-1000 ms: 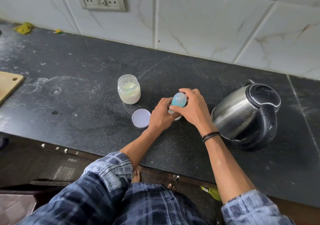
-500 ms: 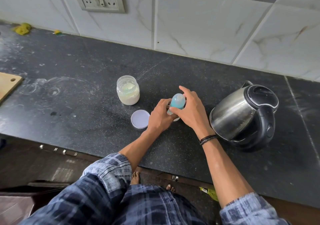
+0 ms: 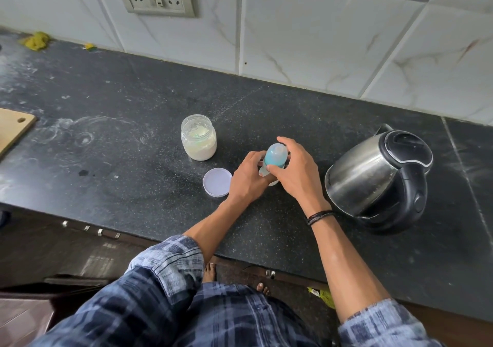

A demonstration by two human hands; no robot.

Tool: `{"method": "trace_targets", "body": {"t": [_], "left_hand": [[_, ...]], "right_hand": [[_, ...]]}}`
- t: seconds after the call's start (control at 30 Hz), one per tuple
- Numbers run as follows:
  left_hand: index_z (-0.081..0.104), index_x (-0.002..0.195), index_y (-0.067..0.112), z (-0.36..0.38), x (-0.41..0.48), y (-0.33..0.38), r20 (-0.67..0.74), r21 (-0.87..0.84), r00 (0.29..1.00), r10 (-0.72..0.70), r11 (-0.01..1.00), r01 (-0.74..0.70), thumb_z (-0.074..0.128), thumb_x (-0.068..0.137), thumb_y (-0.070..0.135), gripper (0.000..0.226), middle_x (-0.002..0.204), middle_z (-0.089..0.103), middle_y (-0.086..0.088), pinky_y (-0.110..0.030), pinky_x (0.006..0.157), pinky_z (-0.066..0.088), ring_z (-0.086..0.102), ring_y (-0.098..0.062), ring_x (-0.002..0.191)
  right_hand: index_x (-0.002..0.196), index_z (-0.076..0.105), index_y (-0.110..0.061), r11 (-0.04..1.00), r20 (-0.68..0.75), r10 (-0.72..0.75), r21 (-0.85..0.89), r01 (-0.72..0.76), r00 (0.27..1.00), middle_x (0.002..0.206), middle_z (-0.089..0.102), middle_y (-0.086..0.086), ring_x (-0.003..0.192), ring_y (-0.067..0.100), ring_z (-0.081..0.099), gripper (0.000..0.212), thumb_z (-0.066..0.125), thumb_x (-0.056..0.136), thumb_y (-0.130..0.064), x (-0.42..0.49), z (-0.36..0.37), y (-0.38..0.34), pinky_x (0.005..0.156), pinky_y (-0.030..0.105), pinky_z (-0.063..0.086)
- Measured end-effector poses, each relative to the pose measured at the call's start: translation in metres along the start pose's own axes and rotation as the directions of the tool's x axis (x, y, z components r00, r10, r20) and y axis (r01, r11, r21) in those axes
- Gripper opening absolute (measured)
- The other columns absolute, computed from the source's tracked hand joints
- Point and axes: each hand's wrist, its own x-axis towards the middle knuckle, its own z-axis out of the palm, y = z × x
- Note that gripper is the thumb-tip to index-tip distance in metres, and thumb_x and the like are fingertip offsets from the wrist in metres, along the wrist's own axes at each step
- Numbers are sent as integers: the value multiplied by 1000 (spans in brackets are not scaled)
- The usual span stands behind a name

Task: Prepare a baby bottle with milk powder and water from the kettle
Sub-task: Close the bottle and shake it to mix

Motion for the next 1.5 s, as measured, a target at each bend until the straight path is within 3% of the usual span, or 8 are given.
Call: {"method": "trace_targets", "body": {"t": [0.2, 0.37, 0.57, 0.77, 0.97, 1.13, 1.37, 1.5], "left_hand": [[58, 136, 23, -1, 0, 1, -1, 19, 1000, 6, 1000, -6, 77, 89, 38, 53, 133, 59, 5, -28, 84, 45, 54, -7, 106], [57, 139, 22, -2, -1, 2, 2, 14, 1000, 1, 1000, -1, 77, 90, 39, 56, 136, 58, 5, -34, 93, 51, 58, -12, 117], [57, 136, 23, -2, -1, 2, -2, 28, 1000, 9, 1000, -9, 75, 90, 39, 52, 133, 59, 5, -25, 82, 44, 55, -7, 105], [57, 139, 23, -2, -1, 3, 1, 15, 1000, -4, 1000, 4, 77, 89, 37, 55, 136, 58, 6, -35, 92, 51, 58, -12, 118], [58, 137, 21, -3, -1, 4, -2, 24, 1000, 1, 1000, -1, 74, 91, 33, 50, 135, 59, 3, -34, 91, 50, 57, -12, 111], [58, 138, 23, -2, -2, 4, -2, 17, 1000, -7, 1000, 7, 74, 90, 35, 52, 135, 59, 6, -37, 92, 51, 58, -13, 115], [57, 139, 21, -3, -1, 3, 3, 16, 1000, -7, 1000, 7, 76, 90, 39, 56, 137, 58, 3, -39, 93, 53, 59, -14, 115], [57, 139, 23, -1, 0, 2, 2, 14, 1000, -7, 1000, 7, 78, 88, 41, 58, 137, 58, 5, -40, 96, 54, 59, -13, 117]], "right_hand": [[148, 49, -21, 999, 0, 33, -8, -33, 999, 131, 55, 7, 118, 23, 57, 85, 90, 77, -43, 0, -1, -3, 96, 42, 54], [145, 53, -20, 1000, -16, 2, 7, -2, 1000, 134, 61, 5, 122, 25, 59, 73, 88, 82, -25, -3, -1, -3, 99, 42, 53], [148, 49, -21, 999, -11, 44, 10, -44, 999, 130, 54, 5, 115, 23, 60, 84, 90, 77, -42, -3, -3, -6, 93, 43, 55], [147, 50, -22, 999, -5, 15, -30, -15, 1000, 134, 57, 4, 122, 25, 59, 72, 86, 84, -24, -6, -1, -5, 94, 43, 54], [147, 48, -22, 998, 5, 56, 16, -56, 998, 134, 47, 5, 118, 26, 59, 87, 91, 75, -43, -6, -3, -6, 93, 46, 56], [148, 49, -23, 999, 8, 18, -29, -18, 1000, 133, 55, 4, 121, 25, 59, 74, 86, 84, -25, -7, -2, -5, 93, 45, 55], [146, 50, -20, 997, -30, 55, -48, -57, 998, 131, 46, 8, 114, 29, 59, 83, 90, 77, -41, -6, -4, -4, 91, 44, 55], [150, 46, -22, 999, 2, 16, -34, -16, 1000, 137, 50, 6, 119, 26, 59, 78, 86, 83, -25, -6, -6, -3, 96, 43, 54]]}}
